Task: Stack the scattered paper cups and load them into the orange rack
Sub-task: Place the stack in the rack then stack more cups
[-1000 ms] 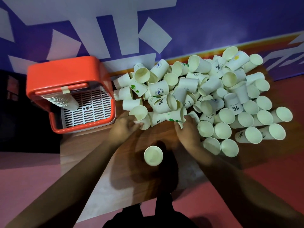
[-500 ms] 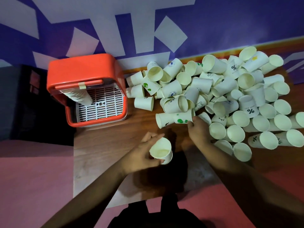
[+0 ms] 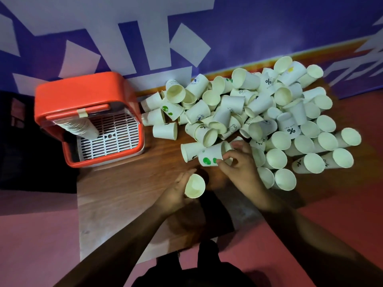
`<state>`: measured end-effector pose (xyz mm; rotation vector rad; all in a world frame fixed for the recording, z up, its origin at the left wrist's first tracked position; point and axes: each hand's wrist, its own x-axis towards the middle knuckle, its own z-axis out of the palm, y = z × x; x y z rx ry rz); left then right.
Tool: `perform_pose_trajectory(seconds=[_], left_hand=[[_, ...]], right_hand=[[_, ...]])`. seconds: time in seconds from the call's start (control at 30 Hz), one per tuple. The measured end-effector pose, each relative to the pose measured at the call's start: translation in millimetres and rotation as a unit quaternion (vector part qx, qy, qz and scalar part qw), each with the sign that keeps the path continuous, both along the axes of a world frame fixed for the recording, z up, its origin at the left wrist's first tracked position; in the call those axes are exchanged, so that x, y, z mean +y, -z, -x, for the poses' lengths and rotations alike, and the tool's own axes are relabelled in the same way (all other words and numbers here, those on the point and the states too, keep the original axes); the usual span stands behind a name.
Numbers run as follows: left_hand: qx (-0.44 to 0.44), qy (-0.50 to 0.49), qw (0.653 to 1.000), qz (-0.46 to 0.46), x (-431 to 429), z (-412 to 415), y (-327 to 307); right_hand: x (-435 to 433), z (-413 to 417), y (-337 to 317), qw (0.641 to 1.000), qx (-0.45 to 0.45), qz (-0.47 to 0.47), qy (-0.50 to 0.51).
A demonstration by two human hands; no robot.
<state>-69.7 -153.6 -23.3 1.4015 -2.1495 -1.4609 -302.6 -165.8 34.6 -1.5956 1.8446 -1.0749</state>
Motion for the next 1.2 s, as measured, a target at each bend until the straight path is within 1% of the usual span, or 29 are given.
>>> perform_pose_trajectory(seconds=[0.07, 0.13, 0.2, 0.27, 0.33, 0.37, 0.43, 0.5, 0.6, 0.67, 0.73, 0.8, 0.87, 0.93, 0.97, 1.03, 1.13, 1.2], left_hand=[[0.015, -0.006, 1.000, -0.026, -0.4, -5.5, 4.4], [0.001, -0.003, 1.000, -0.025, -3.6, -19.0, 8.8], [-0.033, -0.012, 0.999, 0.002, -11.3, -33.4, 9.8], [-0.080, -0.045, 0.995, 0.029, -22.9, -41.9, 1.8], [-0.112, -0.080, 0.990, 0.040, -38.5, -44.7, -4.3], [-0.123, -0.095, 0.987, 0.044, -47.4, -43.8, -7.8], [-0.134, -0.106, 0.984, 0.058, -65.6, -38.1, -17.7], [-0.130, -0.086, 0.986, 0.067, -81.9, -27.9, -24.7], [-0.133, -0.051, 0.987, 0.074, -98.8, -10.4, -25.6], [-0.135, -0.023, 0.986, 0.094, -104.1, 1.4, -21.9], [-0.151, 0.018, 0.983, 0.104, -106.7, 10.5, -15.3], [-0.184, 0.053, 0.975, 0.112, -108.5, 16.3, -6.9], [-0.231, 0.079, 0.962, 0.123, -108.9, 19.9, 2.7], [-0.255, 0.094, 0.953, 0.133, -107.6, 23.8, 9.4], [-0.258, 0.098, 0.951, 0.141, -106.2, 26.2, 11.9], [-0.256, 0.100, 0.950, 0.149, -103.4, 30.4, 14.4], [-0.236, 0.087, 0.959, 0.133, -99.6, 29.2, 14.6], [-0.201, 0.064, 0.971, 0.111, -95.9, 24.0, 12.0]], right_hand=[[8.1, -3.0, -5.5, 0.999, -0.035, -0.028, -0.031], [17.8, -9.0, -9.8, 0.994, -0.033, -0.062, -0.081], [26.7, -16.5, -12.9, 0.988, -0.021, -0.076, -0.132], [33.5, -25.2, -15.3, 0.981, -0.001, -0.093, -0.172], [38.2, -36.6, -17.0, 0.973, 0.015, -0.142, -0.182], [38.9, -42.4, -16.1, 0.969, 0.035, -0.164, -0.184], [38.9, -52.6, -8.3, 0.957, 0.115, -0.170, -0.205], [40.5, -60.8, 3.7, 0.939, 0.200, -0.156, -0.231], [46.7, -69.4, 21.9, 0.924, 0.269, -0.136, -0.235], [50.8, -70.1, 28.7, 0.927, 0.274, -0.129, -0.220], [55.9, -63.2, 28.3, 0.951, 0.215, -0.127, -0.181], [60.8, -47.2, 21.7, 0.976, 0.168, -0.101, -0.098], [65.2, -21.6, 17.7, 0.978, 0.185, -0.098, 0.005], [69.4, 10.6, 25.6, 0.965, 0.217, -0.119, 0.085], [72.0, 24.6, 31.0, 0.953, 0.249, -0.133, 0.105], [78.8, 46.3, 44.6, 0.926, 0.312, -0.171, 0.127], [85.9, 57.0, 52.0, 0.893, 0.356, -0.244, 0.126], [87.1, 55.1, 51.6, 0.890, 0.343, -0.265, 0.139]])
